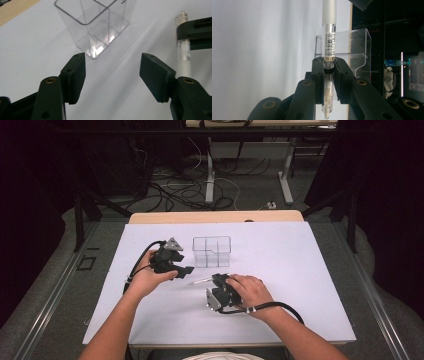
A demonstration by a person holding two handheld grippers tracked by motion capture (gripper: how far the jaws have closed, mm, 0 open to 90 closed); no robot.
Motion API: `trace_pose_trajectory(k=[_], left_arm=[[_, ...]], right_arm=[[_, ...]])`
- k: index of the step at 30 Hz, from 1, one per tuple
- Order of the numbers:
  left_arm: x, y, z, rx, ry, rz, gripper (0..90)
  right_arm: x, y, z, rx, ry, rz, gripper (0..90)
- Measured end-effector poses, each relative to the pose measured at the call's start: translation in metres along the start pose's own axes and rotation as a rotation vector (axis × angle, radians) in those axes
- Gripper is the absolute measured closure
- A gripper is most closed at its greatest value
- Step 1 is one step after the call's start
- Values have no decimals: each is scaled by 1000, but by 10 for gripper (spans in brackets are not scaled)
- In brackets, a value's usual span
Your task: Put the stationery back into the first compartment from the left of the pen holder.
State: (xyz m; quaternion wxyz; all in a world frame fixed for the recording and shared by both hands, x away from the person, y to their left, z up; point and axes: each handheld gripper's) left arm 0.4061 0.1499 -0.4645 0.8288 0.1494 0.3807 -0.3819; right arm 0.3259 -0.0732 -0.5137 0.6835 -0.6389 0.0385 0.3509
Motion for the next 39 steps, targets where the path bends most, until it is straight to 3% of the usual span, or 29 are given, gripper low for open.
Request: trace_pose_trajectory(k=[1, 3, 5, 7, 12, 17, 19, 23, 28, 30, 39], left_arm=[[0, 3, -2, -16, -18, 10, 359], [-3, 10, -4, -29, -17, 19, 347], [-4, 17, -8, -51, -34, 37, 345], [-7, 23, -11, -100, -45, 36, 337], [-14, 36, -17, -166, -80, 69, 317], [-15, 43, -22, -241, -122, 101, 238], [-17, 47, -23, -240, -116, 110, 195], [-17, 52, -27, -259, -142, 132, 154], [-17, 54, -30, -304, -174, 149, 96], [-17, 55, -30, -309, -179, 174, 72], [-18, 57, -32, -314, -186, 195, 36]], right_arm=[[-2, -3, 0, 19, 24, 26, 795], [0, -5, -1, 53, -8, 5, 795], [-1, -9, -2, 71, 2, 9, 795], [1, -11, -4, 91, -14, 11, 795], [1, -19, -5, 169, -22, 30, 795], [2, -30, -7, 280, -57, 59, 795], [3, -35, -9, 302, -71, 68, 796], [7, -44, -11, 406, -96, 75, 795], [13, -56, -17, 504, -128, 84, 795], [16, -60, -19, 540, -136, 89, 795], [27, -78, -28, 737, -182, 111, 795]])
Point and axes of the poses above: each handheld gripper's, and its own axes: x roughly forward along the jaws, z roughly out of its top, y roughly to its left, and after that the axes turned 3 degrees about -x, right-handed
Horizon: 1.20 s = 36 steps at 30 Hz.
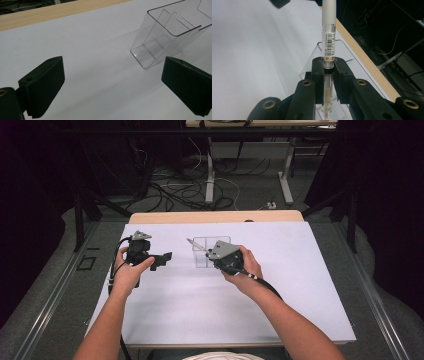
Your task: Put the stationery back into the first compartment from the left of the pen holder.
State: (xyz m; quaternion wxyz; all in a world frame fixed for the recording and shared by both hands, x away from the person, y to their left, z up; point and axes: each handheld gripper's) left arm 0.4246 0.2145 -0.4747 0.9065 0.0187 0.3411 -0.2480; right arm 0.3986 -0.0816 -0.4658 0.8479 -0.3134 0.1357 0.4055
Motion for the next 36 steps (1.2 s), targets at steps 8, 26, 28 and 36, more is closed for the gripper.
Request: trace_pose_trajectory(k=[8, 26, 28, 36], left_arm=[[-1, 2, 0, 26, -13, 17, 0], [-1, 4, -1, 26, -4, 13, 0], [0, 3, -2, 22, -12, 19, 0], [0, 4, -2, 20, -3, 12, 0]], right_arm=[[7, -16, 8, 111, -37, 5, 795], [35, -38, 25, 380, -175, 20, 795], [39, -40, 27, 404, -193, 12, 795], [60, -34, 27, 418, -146, 2, 795]])
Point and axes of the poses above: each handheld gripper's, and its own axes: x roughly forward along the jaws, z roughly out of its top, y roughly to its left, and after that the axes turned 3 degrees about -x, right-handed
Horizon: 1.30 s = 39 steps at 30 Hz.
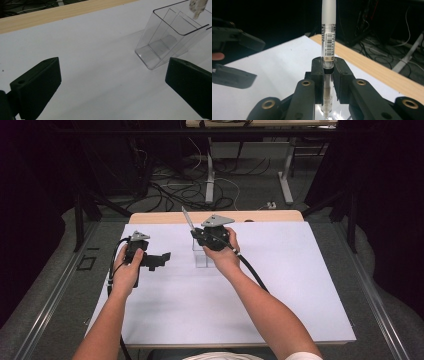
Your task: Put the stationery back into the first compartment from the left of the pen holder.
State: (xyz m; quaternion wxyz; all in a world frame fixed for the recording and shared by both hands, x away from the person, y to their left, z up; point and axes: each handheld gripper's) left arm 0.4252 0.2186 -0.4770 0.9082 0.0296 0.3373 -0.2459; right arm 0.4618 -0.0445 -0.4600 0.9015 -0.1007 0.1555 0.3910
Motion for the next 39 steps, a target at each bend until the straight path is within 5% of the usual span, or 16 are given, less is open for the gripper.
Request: trace_pose_trajectory(k=[20, 33, 39], left_arm=[[2, -1, -1, -6, 6, -15, 0], [0, 0, 0, -2, 19, -23, 0], [0, 2, -1, -12, -8, -20, 0]], right_arm=[[8, -5, -19, 51, 99, -5, 785], [-25, -10, -10, 29, 80, -75, 439], [-51, -15, -17, 92, 93, -110, 243]])
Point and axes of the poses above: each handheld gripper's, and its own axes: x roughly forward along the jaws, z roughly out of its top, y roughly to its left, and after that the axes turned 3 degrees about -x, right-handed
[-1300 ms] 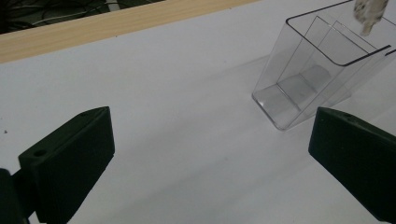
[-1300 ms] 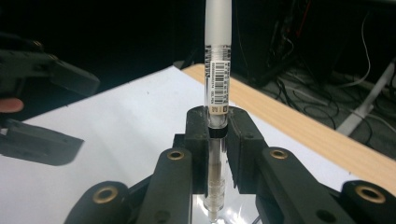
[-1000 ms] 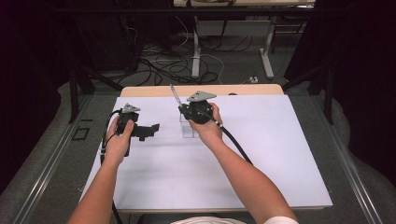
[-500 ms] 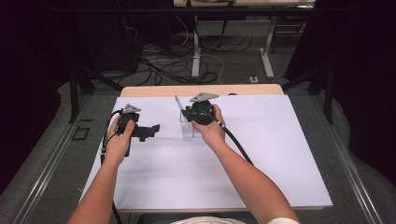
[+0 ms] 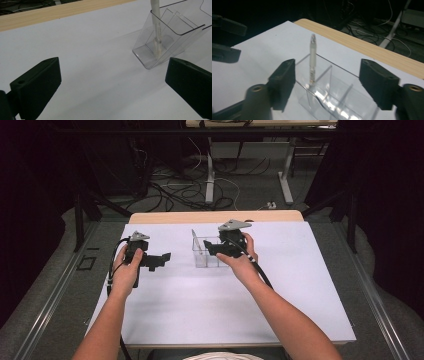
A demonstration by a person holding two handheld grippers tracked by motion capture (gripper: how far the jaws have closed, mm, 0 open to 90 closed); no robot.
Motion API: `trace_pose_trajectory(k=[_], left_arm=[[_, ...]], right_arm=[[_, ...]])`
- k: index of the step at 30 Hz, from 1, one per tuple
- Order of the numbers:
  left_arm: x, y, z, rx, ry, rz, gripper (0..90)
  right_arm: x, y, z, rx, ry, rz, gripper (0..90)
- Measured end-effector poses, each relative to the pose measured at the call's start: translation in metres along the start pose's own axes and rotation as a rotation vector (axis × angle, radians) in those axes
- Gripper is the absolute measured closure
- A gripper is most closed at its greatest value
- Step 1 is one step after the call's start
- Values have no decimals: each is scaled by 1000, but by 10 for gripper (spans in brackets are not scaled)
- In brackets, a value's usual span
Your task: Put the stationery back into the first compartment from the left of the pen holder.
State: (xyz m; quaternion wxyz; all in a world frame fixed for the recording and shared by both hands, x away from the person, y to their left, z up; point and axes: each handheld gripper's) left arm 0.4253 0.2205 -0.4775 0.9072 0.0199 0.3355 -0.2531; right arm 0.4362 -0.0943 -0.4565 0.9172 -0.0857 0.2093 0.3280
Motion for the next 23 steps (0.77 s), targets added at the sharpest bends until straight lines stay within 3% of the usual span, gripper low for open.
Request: trace_pose_trajectory(k=[3, 10, 16, 23], left_arm=[[-1, -1, -1, -13, -2, 0, 0], [-1, -1, -1, -30, -7, -9, 0], [-2, 1, -2, -42, -16, -6, 0], [-1, 3, -2, -68, -17, -6, 0]], right_arm=[[-15, -7, -7, 2, 14, -32, 165], [-50, -30, -30, 84, 25, -98, 86], [-75, -55, -48, 107, 52, -153, 1], [-89, -86, -71, 155, 95, -212, 0]])
Point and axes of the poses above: each handheld gripper's, and its own axes: x roughly forward along the jaws, z roughly out of its top, y roughly to its left, and after that the axes turned 3 degrees about -x, right-handed
